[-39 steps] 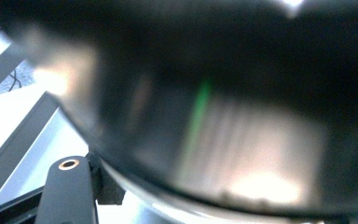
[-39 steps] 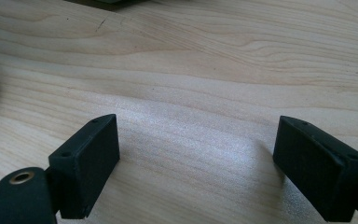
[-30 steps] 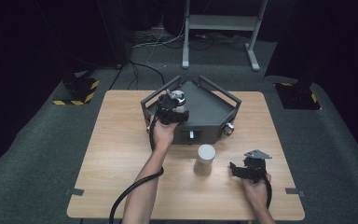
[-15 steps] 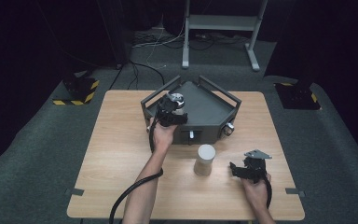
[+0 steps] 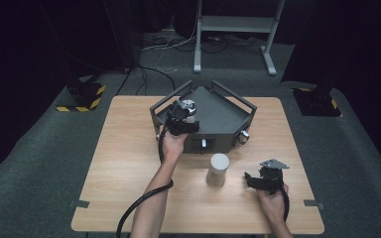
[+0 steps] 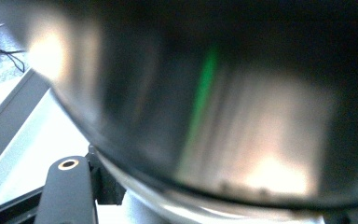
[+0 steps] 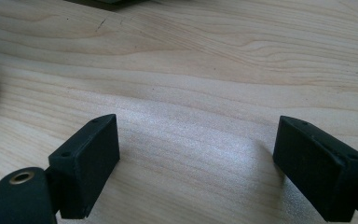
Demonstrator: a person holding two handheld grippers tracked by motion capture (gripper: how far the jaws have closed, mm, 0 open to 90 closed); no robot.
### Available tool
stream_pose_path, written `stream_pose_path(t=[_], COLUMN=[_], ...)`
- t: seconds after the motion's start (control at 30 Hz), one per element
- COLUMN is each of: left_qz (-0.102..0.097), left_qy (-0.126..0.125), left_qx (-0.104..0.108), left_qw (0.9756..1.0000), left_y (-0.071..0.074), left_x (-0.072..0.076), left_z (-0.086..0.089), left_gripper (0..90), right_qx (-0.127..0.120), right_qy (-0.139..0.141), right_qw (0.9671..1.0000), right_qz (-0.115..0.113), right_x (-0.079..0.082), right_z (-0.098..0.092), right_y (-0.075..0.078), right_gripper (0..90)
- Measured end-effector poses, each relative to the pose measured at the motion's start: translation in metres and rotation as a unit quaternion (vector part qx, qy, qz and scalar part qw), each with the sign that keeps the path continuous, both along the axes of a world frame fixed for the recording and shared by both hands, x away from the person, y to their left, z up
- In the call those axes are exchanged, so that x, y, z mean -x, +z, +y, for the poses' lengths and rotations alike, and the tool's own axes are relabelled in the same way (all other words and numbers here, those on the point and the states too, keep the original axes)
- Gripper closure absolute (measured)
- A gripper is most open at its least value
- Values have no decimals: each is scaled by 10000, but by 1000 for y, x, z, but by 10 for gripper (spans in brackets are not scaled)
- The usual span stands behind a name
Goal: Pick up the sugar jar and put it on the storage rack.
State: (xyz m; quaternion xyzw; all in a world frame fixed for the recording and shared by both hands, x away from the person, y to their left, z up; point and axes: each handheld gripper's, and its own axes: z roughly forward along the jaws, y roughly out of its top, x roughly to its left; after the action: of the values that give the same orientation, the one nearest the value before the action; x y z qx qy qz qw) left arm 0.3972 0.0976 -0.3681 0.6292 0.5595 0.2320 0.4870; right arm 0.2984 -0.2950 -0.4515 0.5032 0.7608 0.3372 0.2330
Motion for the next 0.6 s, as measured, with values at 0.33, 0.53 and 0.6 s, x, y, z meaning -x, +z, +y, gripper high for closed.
stream_pose_path(t=[0.33,0.53,0.6], left_qz=[7,49,-34], left_qy=[11,-266,-239], left_qx=[-39,-439,-316], left_qw=[10000,9987,9992], left_y=[0,8,9], left_x=[1,5,11], left_z=[-2,10,15], left_gripper=[221,82,61], right_qx=[-2,-3,-2], right_qy=[-2,-3,-3], right_qw=[10000,10000,10000], right_qz=[2,1,1], right_x=[0,0,0], right_z=[0,0,0], right_y=[0,0,0], right_gripper=[140,140,140])
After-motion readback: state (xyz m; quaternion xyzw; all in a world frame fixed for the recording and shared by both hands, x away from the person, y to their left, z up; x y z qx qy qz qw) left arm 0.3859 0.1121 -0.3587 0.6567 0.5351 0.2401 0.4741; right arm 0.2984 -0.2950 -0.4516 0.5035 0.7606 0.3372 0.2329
